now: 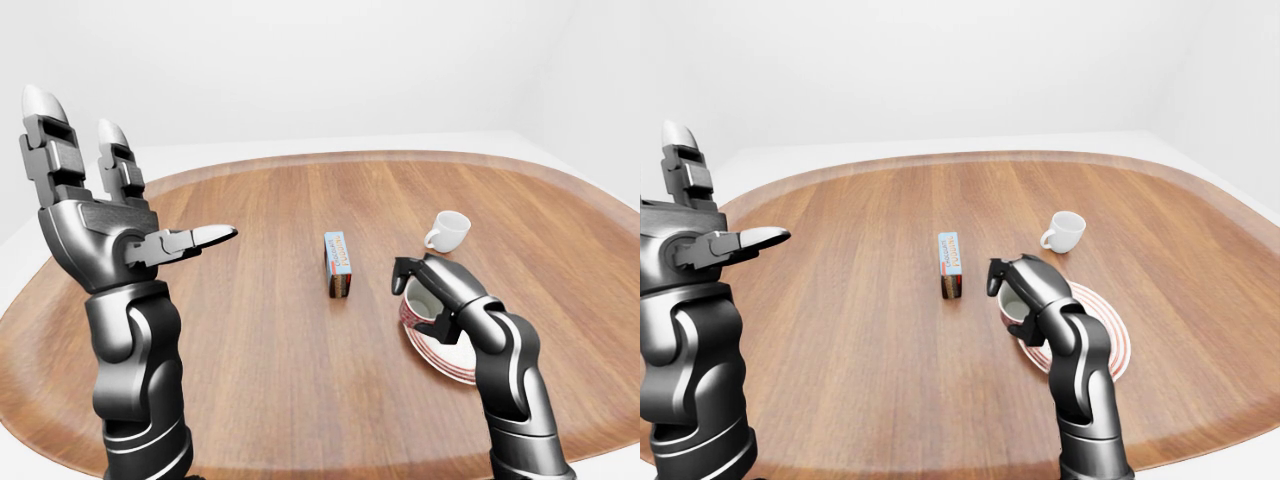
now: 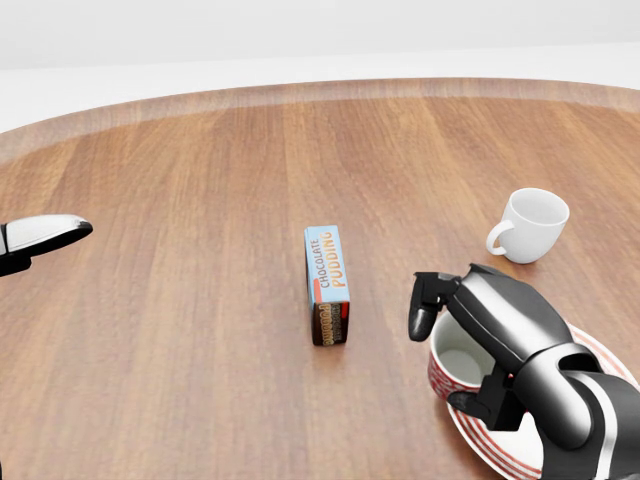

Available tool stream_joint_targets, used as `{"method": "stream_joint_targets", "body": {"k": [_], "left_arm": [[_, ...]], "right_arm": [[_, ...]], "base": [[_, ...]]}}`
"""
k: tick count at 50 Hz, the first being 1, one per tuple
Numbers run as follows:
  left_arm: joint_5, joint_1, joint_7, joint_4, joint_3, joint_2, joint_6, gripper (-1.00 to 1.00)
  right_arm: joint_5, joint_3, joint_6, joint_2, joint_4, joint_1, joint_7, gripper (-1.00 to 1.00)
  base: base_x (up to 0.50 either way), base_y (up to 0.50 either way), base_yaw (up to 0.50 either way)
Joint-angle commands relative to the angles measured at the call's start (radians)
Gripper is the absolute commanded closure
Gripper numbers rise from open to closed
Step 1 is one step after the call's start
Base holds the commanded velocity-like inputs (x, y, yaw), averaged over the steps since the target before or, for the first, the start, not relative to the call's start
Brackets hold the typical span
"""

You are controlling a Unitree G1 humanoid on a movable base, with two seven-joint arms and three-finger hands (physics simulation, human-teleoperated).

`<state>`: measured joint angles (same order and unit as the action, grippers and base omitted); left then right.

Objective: Pick up the red mug and put it on the plate

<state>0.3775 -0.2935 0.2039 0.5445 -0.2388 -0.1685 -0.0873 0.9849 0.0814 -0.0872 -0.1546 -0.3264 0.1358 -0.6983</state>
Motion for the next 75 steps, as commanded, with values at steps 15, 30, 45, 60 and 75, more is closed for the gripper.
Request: {"method": "stream_joint_targets", "body": {"k": [15, 30, 45, 60, 75], "left_arm": [[0.001, -0.001, 0.001, -0.006, -0.003, -0.003, 0.000, -1.00], [0.006, -0.006, 0.004, -0.005, -0.004, -0.006, 0.000, -1.00], [0.002, -0.005, -0.003, -0.025, -0.007, -0.009, 0.000, -1.00], [0.000, -0.001, -0.004, -0.025, -0.008, -0.008, 0.000, -1.00], [0.004, -0.010, 0.000, -0.036, -0.012, -0.014, 0.000, -1.00]], "right_arm": [[-0.149, 0.167, 0.000, -0.135, 0.098, 0.026, 0.004, 1.00], [-0.193, 0.185, 0.000, -0.172, 0.316, 0.035, 0.165, 1.00], [-0.167, 0.164, 0.000, -0.206, 0.514, 0.065, 0.440, 1.00], [-0.143, 0.149, 0.000, -0.195, 0.514, 0.092, 0.541, 1.00], [-0.193, 0.118, 0.000, -0.195, 0.672, 0.131, 0.603, 1.00]], "base": [[0.00, 0.00, 0.00], [0.00, 0.00, 0.00], [0.00, 0.00, 0.00], [0.00, 0.00, 0.00], [0.00, 0.00, 0.00]]}}
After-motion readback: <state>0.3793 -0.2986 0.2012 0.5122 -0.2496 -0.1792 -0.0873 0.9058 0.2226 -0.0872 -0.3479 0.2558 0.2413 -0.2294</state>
